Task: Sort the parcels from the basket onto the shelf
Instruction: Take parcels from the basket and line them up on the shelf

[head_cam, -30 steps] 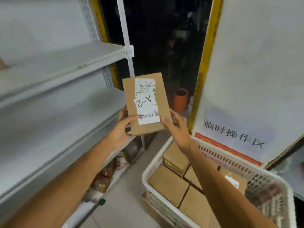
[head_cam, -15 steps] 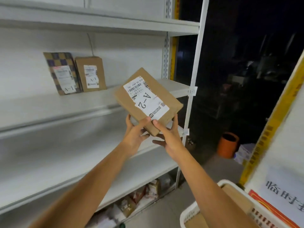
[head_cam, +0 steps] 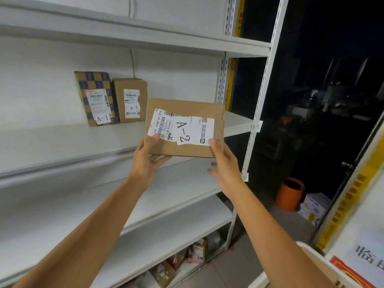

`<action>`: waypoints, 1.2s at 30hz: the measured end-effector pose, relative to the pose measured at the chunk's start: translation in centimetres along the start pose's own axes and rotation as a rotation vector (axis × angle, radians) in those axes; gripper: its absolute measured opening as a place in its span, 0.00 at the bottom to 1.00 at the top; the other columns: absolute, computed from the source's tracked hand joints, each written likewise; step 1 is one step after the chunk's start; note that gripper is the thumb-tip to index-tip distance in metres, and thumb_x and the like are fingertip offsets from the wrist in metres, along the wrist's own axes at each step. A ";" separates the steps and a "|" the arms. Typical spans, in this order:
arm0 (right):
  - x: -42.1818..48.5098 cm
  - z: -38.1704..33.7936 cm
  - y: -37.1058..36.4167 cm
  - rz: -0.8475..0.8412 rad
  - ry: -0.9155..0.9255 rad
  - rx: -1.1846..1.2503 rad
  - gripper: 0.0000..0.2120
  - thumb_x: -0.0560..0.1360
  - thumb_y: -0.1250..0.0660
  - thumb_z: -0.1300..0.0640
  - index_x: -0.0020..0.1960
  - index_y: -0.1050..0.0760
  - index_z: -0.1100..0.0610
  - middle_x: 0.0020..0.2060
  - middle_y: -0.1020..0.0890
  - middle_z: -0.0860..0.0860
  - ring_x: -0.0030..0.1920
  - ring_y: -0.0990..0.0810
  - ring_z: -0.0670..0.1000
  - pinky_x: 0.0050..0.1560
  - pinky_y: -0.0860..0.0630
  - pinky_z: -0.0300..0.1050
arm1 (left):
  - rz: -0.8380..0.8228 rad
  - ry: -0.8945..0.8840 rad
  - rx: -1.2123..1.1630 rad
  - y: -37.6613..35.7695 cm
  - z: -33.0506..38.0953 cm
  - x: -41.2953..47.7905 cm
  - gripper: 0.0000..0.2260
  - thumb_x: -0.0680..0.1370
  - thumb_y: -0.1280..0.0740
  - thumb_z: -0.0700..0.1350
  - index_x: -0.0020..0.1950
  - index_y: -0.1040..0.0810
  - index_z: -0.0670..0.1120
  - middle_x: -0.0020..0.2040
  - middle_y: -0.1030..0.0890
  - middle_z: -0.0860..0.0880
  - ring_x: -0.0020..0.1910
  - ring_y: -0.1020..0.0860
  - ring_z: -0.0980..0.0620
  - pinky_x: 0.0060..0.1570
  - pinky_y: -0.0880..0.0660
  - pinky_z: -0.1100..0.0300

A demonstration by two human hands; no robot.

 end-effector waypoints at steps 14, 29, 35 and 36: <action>2.1 4.4 -5.6 -0.076 -0.108 0.253 0.35 0.69 0.31 0.42 0.71 0.42 0.37 0.62 0.22 0.51 0.61 0.22 0.56 0.60 0.25 0.63 | -0.223 0.133 0.166 0.2 -3.6 0.2 0.36 0.63 0.27 0.53 0.70 0.35 0.59 0.58 0.20 0.56 0.55 0.19 0.53 0.59 0.26 0.50; 11.2 1.3 -0.5 -0.104 0.017 0.276 0.24 0.74 0.30 0.51 0.67 0.33 0.40 0.57 0.19 0.50 0.57 0.19 0.51 0.52 0.19 0.56 | 0.055 -0.312 0.415 -3.5 -1.1 7.1 0.49 0.64 0.21 0.48 0.76 0.50 0.60 0.62 0.23 0.57 0.61 0.23 0.56 0.57 0.24 0.44; 14.7 1.1 -0.2 -0.152 0.091 0.175 0.27 0.76 0.31 0.55 0.71 0.36 0.41 0.61 0.21 0.43 0.55 0.19 0.43 0.49 0.19 0.47 | 0.081 -0.342 0.469 -4.2 -2.1 9.2 0.33 0.65 0.24 0.55 0.67 0.33 0.56 0.59 0.21 0.51 0.58 0.21 0.49 0.51 0.20 0.47; 15.2 1.5 -0.1 -0.130 0.092 0.180 0.26 0.77 0.32 0.56 0.71 0.35 0.43 0.61 0.21 0.43 0.55 0.19 0.43 0.50 0.19 0.46 | 0.131 -0.357 0.540 -4.1 -2.2 9.6 0.32 0.64 0.25 0.58 0.65 0.30 0.55 0.59 0.22 0.52 0.58 0.21 0.51 0.53 0.21 0.52</action>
Point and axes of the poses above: each hand's wrist, its own x-axis towards the middle knuckle, its own y-axis out of the back of the hand, z = x × y, the point moved 5 cm from there along x, towards the middle knuckle
